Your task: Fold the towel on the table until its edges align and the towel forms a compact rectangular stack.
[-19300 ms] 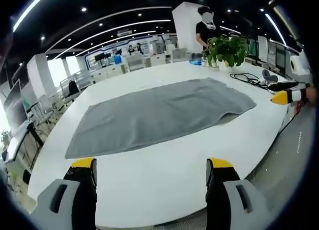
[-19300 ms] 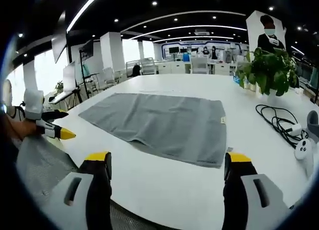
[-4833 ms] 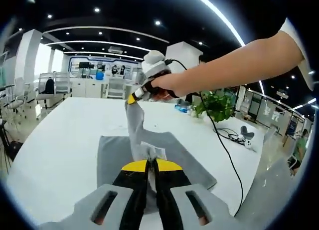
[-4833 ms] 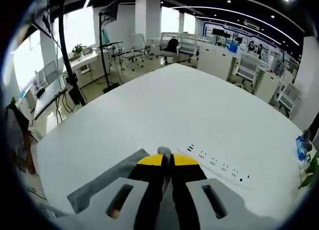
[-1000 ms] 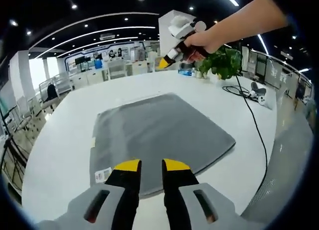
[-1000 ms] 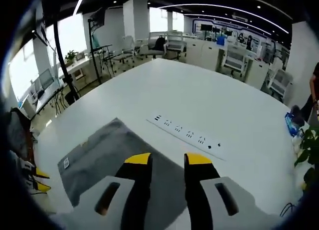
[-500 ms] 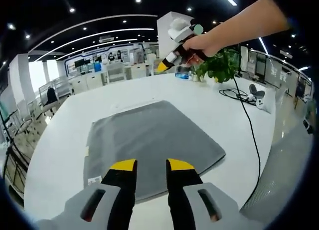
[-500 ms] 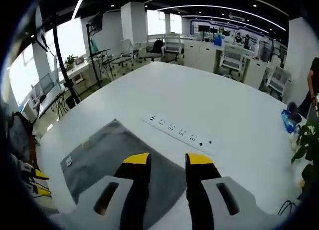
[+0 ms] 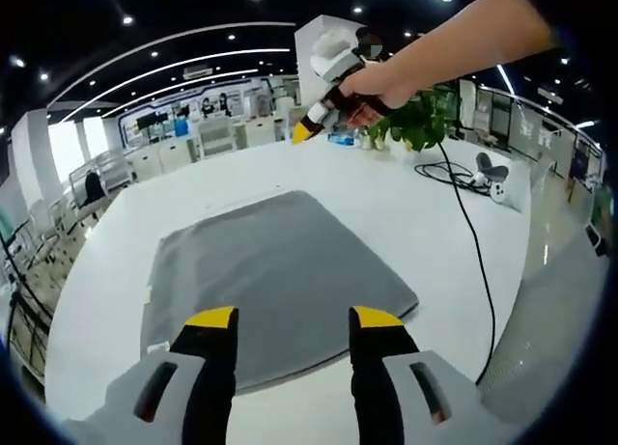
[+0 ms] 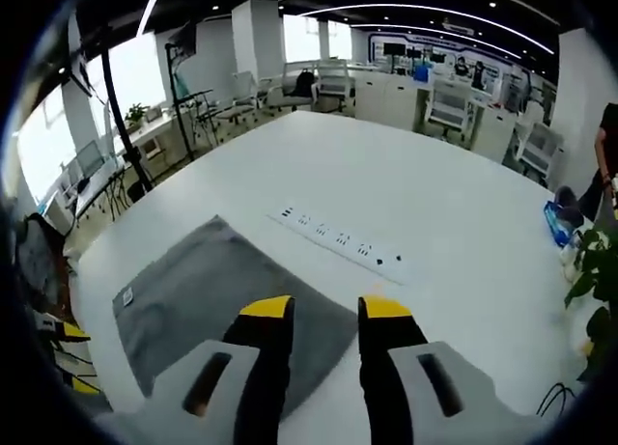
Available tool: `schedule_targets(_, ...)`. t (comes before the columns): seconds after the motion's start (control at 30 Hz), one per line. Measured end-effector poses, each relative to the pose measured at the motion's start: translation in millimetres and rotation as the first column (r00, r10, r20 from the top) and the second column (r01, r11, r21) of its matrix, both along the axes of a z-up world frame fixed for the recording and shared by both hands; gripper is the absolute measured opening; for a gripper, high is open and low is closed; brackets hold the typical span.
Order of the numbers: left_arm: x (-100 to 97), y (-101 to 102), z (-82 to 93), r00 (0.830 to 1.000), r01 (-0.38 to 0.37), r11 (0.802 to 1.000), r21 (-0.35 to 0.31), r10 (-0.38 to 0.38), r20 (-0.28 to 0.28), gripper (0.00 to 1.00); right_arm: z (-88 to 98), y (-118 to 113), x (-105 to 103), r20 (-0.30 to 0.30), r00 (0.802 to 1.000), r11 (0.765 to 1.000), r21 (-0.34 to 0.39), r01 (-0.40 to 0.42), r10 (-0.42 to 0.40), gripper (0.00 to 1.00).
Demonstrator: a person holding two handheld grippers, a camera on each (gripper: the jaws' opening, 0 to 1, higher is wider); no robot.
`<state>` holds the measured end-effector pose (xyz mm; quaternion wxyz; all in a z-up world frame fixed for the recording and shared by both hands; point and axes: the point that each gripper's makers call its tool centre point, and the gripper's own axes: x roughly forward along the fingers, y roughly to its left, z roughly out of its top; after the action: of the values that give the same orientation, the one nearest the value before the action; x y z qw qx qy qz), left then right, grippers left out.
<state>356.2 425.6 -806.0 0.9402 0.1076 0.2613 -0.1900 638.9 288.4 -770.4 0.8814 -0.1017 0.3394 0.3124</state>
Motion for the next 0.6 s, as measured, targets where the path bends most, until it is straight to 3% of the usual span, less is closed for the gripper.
schedule_targets(0.6, 8.8, -46, -15.7, 0.998, 0.053, 0.999, -0.012, -0.053, -0.039, 0.48, -45.9, -28, 11, -0.045, 0.999, 1.000, -0.010, -0.001, 0.001, 0.19)
